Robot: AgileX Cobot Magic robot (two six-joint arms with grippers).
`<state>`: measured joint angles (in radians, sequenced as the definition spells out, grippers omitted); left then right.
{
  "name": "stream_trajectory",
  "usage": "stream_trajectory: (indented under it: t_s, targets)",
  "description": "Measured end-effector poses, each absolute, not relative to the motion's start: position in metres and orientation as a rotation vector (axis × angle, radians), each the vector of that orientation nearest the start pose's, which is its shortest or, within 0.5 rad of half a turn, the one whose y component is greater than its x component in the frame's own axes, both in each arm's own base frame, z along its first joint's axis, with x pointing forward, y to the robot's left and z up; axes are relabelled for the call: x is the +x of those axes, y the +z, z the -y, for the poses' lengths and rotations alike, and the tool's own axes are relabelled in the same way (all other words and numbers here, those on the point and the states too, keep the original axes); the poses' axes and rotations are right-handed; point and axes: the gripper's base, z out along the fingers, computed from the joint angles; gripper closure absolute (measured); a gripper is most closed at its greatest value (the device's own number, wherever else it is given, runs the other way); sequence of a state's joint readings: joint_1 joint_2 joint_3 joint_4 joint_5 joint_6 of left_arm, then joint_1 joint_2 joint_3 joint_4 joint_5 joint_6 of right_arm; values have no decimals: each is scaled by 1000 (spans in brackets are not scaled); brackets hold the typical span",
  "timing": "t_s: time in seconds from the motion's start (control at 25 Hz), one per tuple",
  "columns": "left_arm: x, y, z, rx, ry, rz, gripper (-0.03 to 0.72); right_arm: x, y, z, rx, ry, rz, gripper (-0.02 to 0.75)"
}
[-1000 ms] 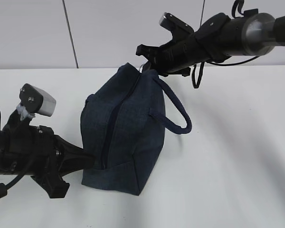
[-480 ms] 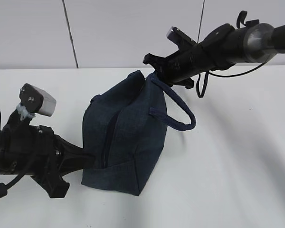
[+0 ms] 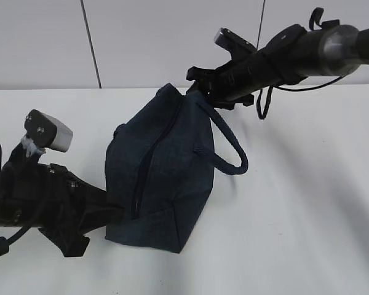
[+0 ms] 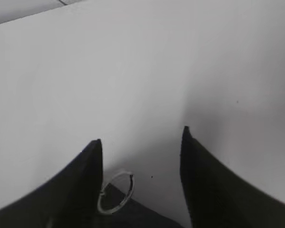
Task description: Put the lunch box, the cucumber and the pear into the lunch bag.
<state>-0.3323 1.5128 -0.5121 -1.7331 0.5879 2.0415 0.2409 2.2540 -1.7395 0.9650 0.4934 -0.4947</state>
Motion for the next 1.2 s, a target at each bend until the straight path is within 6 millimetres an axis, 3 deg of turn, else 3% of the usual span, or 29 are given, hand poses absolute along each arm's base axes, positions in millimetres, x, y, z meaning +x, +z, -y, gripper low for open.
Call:
stream_trajectory:
  t_s: [0.12, 0.24, 0.44, 0.84, 1.04, 1.2]
  targets:
    - [216, 167, 127, 953, -711, -2115, 372, 483, 199, -154, -74, 771, -2305, 292]
    - [216, 168, 127, 951, -710, -2115, 353, 479, 223, -152, -126, 753, -2254, 283]
    - [214, 180, 123, 887, -673, -2115, 347, 469, 245, -149, -267, 675, -2244, 286]
    - [204, 205, 108, 690, -588, -2208, 349, 444, 256, -136, -407, 491, -2475, 346]
    - [198, 208, 104, 655, -576, -2270, 356, 432, 268, -121, -409, 311, -2569, 347]
    - [195, 205, 101, 589, -572, -2352, 360, 424, 280, -116, -404, 264, -2595, 348]
